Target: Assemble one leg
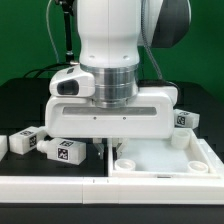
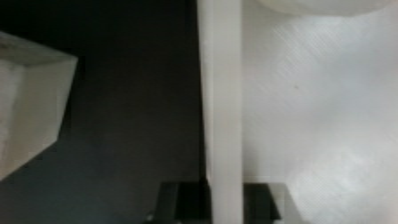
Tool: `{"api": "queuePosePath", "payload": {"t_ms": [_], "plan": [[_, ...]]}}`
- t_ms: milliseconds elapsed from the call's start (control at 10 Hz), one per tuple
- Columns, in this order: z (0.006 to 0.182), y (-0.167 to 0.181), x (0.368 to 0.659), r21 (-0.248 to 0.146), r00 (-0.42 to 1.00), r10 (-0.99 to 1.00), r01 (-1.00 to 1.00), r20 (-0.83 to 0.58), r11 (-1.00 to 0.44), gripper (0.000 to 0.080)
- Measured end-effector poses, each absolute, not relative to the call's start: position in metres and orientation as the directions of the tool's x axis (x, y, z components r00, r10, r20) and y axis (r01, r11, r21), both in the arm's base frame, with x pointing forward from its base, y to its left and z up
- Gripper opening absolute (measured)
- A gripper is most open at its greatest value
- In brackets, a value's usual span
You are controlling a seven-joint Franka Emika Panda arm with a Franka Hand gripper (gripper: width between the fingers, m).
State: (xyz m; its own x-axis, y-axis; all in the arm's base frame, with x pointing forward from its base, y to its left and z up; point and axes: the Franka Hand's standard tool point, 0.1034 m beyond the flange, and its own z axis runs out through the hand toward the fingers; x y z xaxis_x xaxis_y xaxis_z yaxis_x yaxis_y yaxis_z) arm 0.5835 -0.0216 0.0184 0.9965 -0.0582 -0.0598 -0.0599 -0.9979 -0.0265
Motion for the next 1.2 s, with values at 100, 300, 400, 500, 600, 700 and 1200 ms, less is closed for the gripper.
{"api": "queuePosePath", "payload": {"t_ms": [100,300,400,500,600,700,1200], "plan": [[0.0184,-0.0217,0.5834,-0.027,0.997,-0.057,-0.059,-0.06,-0.998,0.0054],[0.0181,-0.0217,0.5833,-0.027,0.997,-0.057,-0.058,-0.06,-0.998,0.0054],[0.0176,-0.0217,0.5831,-0.027,0.996,-0.058,-0.059,-0.061,-0.998,0.0054],[0.0149,-0.0214,0.5832,-0.028,0.996,-0.071,-0.073,-0.058,-0.997,0.0054],[0.0135,-0.0212,0.5866,-0.023,0.996,-0.078,-0.079,-0.04,-0.997,0.0054],[0.0126,-0.0211,0.5878,-0.02,0.997,-0.077,-0.077,-0.033,-0.997,0.0054],[0.0135,-0.0216,0.5902,-0.024,0.997,-0.078,-0.079,-0.023,-0.997,0.0054]]}}
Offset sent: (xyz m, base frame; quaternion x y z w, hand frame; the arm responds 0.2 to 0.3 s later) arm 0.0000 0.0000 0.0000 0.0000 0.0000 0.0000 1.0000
